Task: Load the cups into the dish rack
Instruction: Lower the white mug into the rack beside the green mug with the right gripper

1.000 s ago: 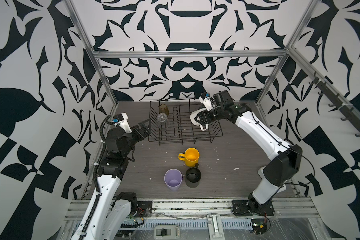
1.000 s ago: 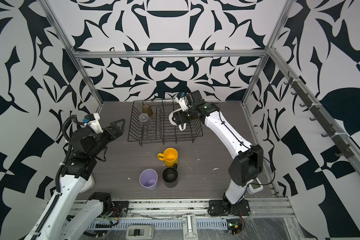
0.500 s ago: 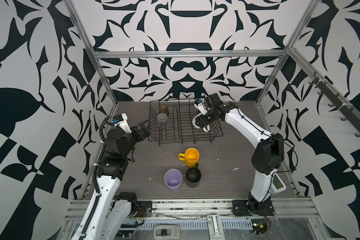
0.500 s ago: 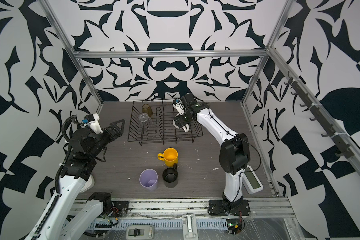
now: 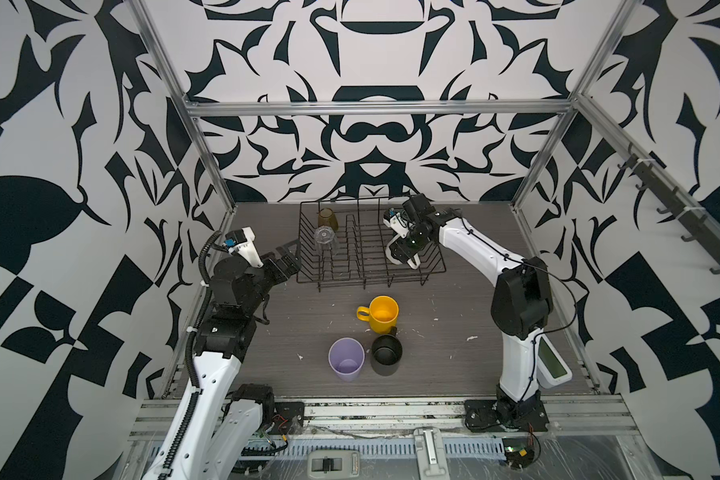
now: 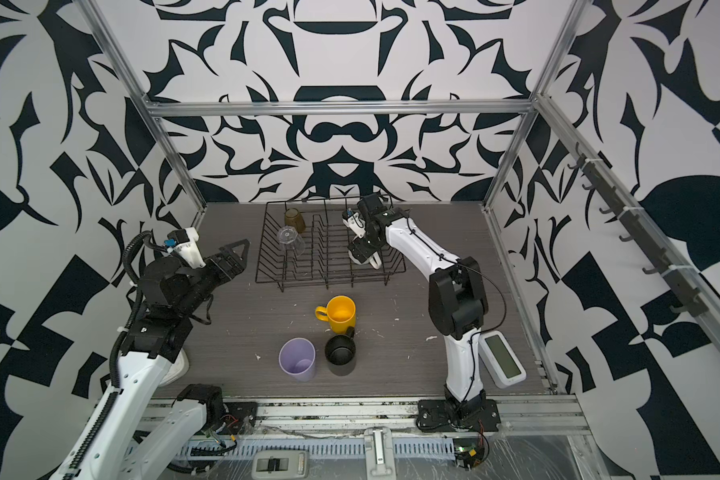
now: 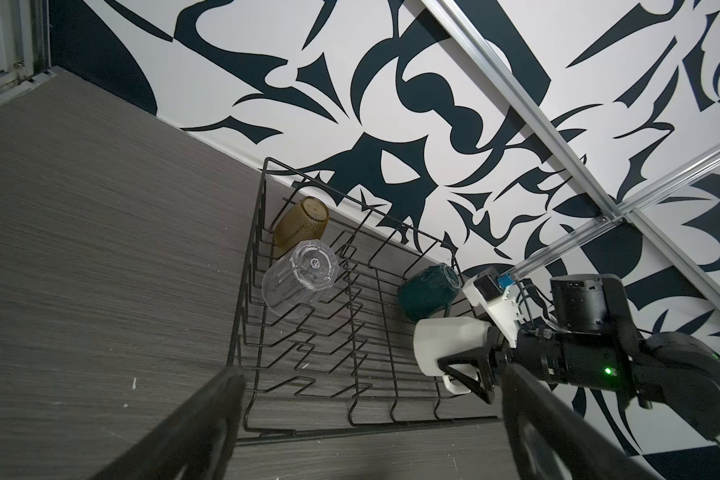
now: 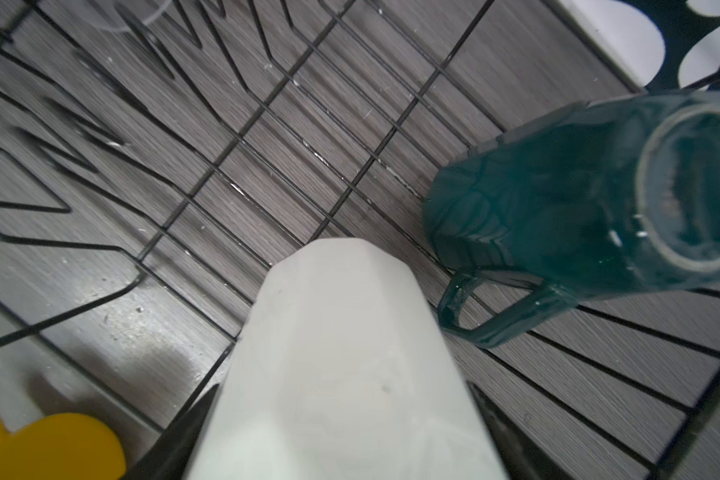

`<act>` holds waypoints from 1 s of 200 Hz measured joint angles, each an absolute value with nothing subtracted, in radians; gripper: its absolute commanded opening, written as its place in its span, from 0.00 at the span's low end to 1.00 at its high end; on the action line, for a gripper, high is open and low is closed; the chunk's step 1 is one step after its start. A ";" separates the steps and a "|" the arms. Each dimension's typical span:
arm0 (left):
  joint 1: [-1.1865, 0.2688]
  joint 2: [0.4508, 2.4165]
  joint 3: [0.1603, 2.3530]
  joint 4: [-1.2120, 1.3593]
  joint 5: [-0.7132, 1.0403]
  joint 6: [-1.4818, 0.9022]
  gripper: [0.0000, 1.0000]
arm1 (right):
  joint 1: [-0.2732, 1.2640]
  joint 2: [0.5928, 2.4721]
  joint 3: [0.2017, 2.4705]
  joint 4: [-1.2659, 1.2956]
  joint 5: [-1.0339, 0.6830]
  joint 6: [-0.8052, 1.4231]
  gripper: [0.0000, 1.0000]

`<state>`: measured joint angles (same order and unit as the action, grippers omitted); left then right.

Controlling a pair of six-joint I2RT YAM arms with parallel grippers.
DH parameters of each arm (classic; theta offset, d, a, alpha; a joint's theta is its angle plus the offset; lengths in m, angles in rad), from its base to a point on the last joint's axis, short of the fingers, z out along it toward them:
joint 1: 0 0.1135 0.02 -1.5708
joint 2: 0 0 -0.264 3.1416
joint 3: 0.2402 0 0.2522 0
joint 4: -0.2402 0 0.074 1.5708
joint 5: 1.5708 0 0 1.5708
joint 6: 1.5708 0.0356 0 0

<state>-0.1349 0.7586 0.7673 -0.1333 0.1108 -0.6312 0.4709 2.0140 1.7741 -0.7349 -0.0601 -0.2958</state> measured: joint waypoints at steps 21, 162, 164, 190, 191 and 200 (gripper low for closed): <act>-0.135 0.757 0.767 -0.139 0.110 -0.631 0.99 | 0.471 2.033 1.776 -0.736 -0.046 -0.309 0.00; -0.133 0.758 0.767 -0.140 0.110 -0.631 0.99 | 0.471 2.096 1.782 -0.738 -0.020 -0.324 0.58; -0.133 0.758 0.767 -0.140 0.110 -0.631 0.99 | 0.471 2.095 1.782 -0.738 -0.020 -0.324 0.59; -0.133 0.758 0.767 -0.140 0.110 -0.631 0.99 | 0.471 2.095 1.782 -0.738 -0.021 -0.321 0.67; -0.133 0.758 0.767 -0.140 0.110 -0.631 0.99 | 0.471 2.095 1.782 -0.738 -0.021 -0.321 0.67; -0.133 0.758 0.767 -0.141 0.110 -0.631 0.99 | 0.471 2.095 1.782 -0.738 -0.022 -0.320 0.69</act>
<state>-0.1329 0.7578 0.7673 -0.1406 0.1101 -0.6312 0.4709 2.0953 1.7817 -0.7376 -0.0216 -0.3202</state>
